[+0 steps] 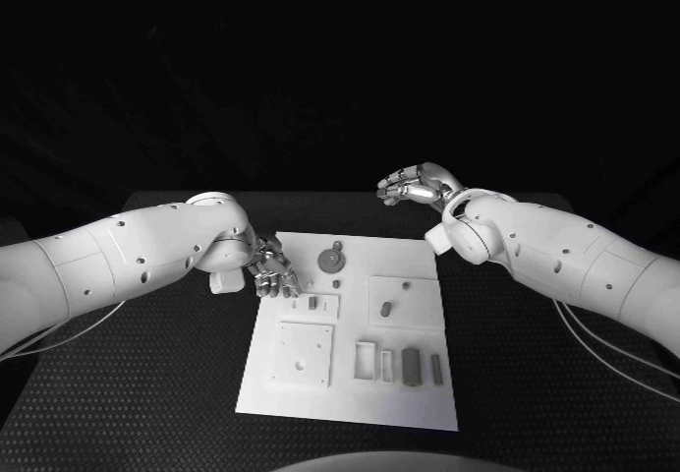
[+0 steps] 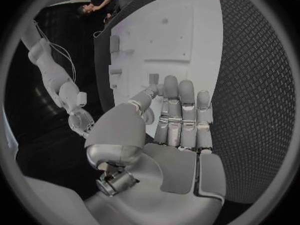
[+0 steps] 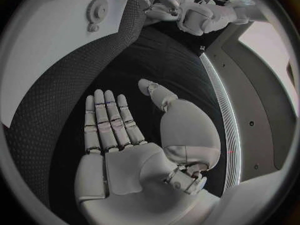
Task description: Assemble the parts on the task board
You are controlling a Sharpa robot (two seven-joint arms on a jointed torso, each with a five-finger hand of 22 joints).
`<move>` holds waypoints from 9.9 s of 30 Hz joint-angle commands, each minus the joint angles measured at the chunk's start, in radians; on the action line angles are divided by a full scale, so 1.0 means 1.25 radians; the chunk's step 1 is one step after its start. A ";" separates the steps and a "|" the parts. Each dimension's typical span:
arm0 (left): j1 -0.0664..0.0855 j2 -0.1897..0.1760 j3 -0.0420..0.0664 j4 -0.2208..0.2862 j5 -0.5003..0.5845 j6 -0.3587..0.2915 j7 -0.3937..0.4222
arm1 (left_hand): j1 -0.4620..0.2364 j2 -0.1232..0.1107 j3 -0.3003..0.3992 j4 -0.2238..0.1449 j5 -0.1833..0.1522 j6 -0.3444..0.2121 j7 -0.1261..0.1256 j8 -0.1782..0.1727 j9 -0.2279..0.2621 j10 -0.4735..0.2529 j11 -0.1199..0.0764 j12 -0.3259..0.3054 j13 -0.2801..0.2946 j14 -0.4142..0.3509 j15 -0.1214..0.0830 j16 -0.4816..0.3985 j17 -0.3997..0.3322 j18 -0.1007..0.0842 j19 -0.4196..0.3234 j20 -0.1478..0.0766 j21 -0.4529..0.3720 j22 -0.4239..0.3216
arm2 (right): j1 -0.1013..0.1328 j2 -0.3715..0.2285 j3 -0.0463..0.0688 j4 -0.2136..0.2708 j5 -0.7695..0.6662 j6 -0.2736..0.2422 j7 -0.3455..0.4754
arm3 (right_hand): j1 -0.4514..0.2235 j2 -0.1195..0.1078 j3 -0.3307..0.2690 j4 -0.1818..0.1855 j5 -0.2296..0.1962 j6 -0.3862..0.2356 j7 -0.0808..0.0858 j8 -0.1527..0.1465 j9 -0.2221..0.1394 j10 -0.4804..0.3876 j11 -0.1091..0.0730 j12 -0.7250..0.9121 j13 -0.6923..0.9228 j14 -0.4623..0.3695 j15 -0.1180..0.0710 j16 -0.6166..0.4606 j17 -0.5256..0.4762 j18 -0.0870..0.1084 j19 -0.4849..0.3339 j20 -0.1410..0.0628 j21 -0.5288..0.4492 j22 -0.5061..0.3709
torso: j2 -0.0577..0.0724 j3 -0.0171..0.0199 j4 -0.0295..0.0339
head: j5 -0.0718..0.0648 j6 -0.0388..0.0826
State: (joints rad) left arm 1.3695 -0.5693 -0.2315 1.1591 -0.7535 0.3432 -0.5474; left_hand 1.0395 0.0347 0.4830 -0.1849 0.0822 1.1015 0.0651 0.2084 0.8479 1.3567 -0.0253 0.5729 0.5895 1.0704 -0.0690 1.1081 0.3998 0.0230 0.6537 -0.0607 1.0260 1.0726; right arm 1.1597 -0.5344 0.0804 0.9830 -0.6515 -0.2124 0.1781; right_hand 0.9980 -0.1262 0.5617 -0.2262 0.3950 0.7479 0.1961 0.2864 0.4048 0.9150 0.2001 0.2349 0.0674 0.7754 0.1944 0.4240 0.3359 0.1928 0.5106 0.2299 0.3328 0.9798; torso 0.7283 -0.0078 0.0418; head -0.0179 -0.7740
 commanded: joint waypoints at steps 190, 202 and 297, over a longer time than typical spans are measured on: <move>-0.097 0.033 -0.004 0.051 -0.520 -0.523 0.446 | 0.118 -0.126 0.023 -0.082 0.007 -0.116 0.034 -0.032 -0.132 -0.210 0.081 -0.286 -0.212 0.002 0.028 0.027 0.017 -0.006 -0.023 -0.056 0.023 -0.058 | 0.000 -0.003 0.000 0.005 -0.001 0.004 0.005 | -0.002 0.004 -0.002 -0.002 0.005 -0.006 0.020 0.005 -0.005 0.007 -0.001 -0.009 0.001 -0.008 -0.001 0.004 -0.005 -0.013 0.002 -0.004 -0.013 0.009 | 0.001 0.0005 -0.0006 | -0.025 0.028; -0.104 0.043 -0.004 0.045 -0.530 -0.478 0.425 | 0.103 -0.125 0.015 -0.079 0.006 -0.114 0.036 -0.032 -0.137 -0.205 0.083 -0.296 -0.218 0.001 0.029 0.033 0.019 -0.007 -0.025 -0.056 0.026 -0.058 | 0.000 -0.002 0.000 0.007 -0.001 0.004 0.005 | -0.002 0.004 -0.002 -0.002 0.004 -0.006 0.020 0.005 -0.005 0.007 -0.001 -0.009 0.001 -0.007 -0.001 0.004 -0.005 -0.013 0.003 -0.004 -0.013 0.009 | 0.000 0.0004 0.0005 | -0.029 0.024; -0.136 0.077 -0.004 -0.001 -0.524 -0.479 0.427 | 0.123 -0.052 0.072 -0.081 -0.005 -0.029 0.033 0.010 -0.167 -0.058 0.053 -0.326 -0.233 0.080 -0.001 0.096 0.022 0.005 0.011 -0.080 0.073 -0.073 | 0.000 -0.005 0.000 0.014 -0.001 0.008 0.004 | -0.002 0.004 -0.001 -0.001 0.004 -0.005 0.020 0.007 -0.006 0.009 -0.001 -0.011 0.001 -0.008 -0.001 0.005 -0.006 -0.013 0.004 -0.004 -0.017 0.012 | 0.000 -0.0004 0.0009 | -0.037 0.011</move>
State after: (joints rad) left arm 1.2041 -0.4714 -0.2335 1.1543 -1.4169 -0.2271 -0.0303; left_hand 1.1911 -0.0435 0.5673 -0.2869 0.0790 1.0591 0.1069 0.2178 0.6372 1.2764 0.0409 0.1612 0.2964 1.1631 -0.0695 1.2241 0.4264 0.0231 0.6596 -0.0623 1.1148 0.9815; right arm 1.1599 -0.5406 0.0804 0.9993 -0.6517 -0.2128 0.1764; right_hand 0.9980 -0.1262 0.5618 -0.2262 0.3950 0.7479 0.1961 0.2900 0.3980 0.9186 0.1965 0.2273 0.0674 0.7719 0.1909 0.4240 0.3291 0.1928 0.5106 0.2299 0.3172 0.9944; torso 0.7280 -0.0080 0.0431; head -0.0642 -0.7616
